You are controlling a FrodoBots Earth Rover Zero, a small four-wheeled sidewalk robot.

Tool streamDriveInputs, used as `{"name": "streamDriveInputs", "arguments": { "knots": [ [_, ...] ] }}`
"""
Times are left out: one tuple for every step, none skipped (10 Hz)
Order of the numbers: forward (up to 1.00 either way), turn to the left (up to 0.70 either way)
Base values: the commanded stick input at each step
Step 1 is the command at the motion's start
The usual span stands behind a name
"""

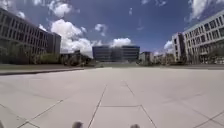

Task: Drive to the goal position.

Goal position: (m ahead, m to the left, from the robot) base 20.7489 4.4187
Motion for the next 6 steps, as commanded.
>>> {"name": "streamDriveInputs", "arguments": {
  "knots": [
    [0.7, 0.0],
    [0.7, 0.0],
    [0.7, 0.0],
    [0.7, 0.0],
    [0.7, 0.0],
    [0.7, 0.0]
  ]
}}
